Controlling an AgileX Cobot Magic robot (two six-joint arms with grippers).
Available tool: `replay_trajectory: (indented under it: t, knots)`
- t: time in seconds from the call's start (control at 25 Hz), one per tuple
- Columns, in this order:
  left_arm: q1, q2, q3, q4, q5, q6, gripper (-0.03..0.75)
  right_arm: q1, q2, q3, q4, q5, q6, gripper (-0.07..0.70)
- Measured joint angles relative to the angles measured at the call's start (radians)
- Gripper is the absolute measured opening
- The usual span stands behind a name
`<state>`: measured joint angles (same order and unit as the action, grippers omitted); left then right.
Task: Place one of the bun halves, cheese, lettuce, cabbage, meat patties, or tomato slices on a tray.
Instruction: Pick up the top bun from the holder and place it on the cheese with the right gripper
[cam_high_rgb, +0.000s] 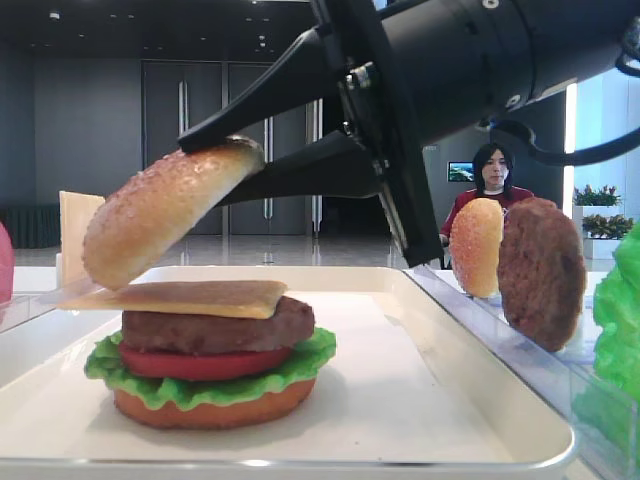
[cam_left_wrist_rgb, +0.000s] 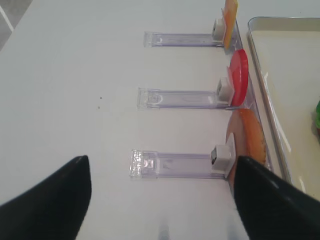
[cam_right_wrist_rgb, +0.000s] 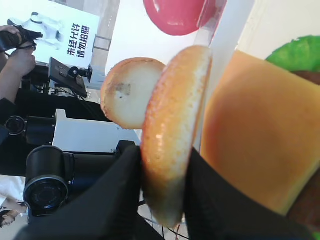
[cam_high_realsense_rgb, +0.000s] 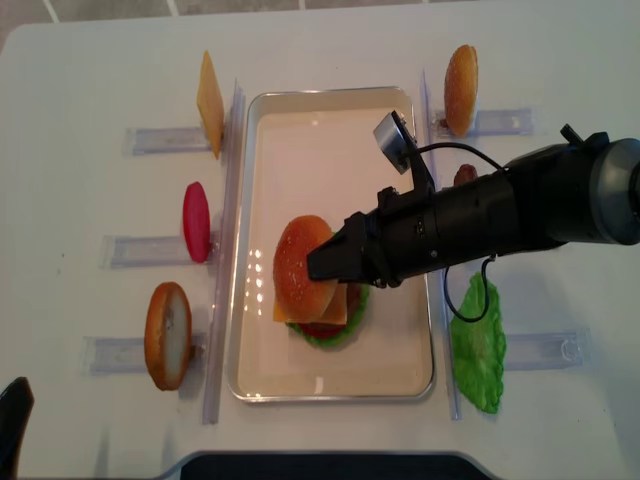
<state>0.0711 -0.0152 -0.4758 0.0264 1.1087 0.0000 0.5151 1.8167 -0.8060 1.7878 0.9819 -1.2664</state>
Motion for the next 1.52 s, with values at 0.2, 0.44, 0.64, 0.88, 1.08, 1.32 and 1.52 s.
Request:
replay_trajectory:
  t: [0.2, 0.44, 0.64, 0.88, 1.08, 1.32, 1.52]
  knots:
    - [0.0, 0.0, 0.0, 0.0, 0.0, 0.0, 0.692, -0.011, 0.0, 0.0, 0.0, 0.0, 0.0, 0.211]
    - [0.0, 0.0, 0.0, 0.0, 0.0, 0.0, 0.692, -0.014, 0.0, 0.0, -0.001, 0.0, 0.0, 0.211]
    - [0.0, 0.0, 0.0, 0.0, 0.0, 0.0, 0.692, -0.014, 0.0, 0.0, -0.002, 0.012, 0.003, 0.211]
    - [0.0, 0.0, 0.0, 0.0, 0.0, 0.0, 0.692, -0.014, 0.0, 0.0, -0.013, 0.015, 0.007, 0.21]
    - [0.0, 0.0, 0.0, 0.0, 0.0, 0.0, 0.692, -0.016, 0.0, 0.0, -0.016, 0.016, 0.009, 0.209]
    - [0.0, 0.0, 0.0, 0.0, 0.0, 0.0, 0.692, -0.017, 0.036, 0.0, -0.016, 0.042, 0.011, 0.209]
    - [0.0, 0.0, 0.0, 0.0, 0.0, 0.0, 0.692, -0.017, 0.038, 0.0, -0.016, 0.045, 0.011, 0.209]
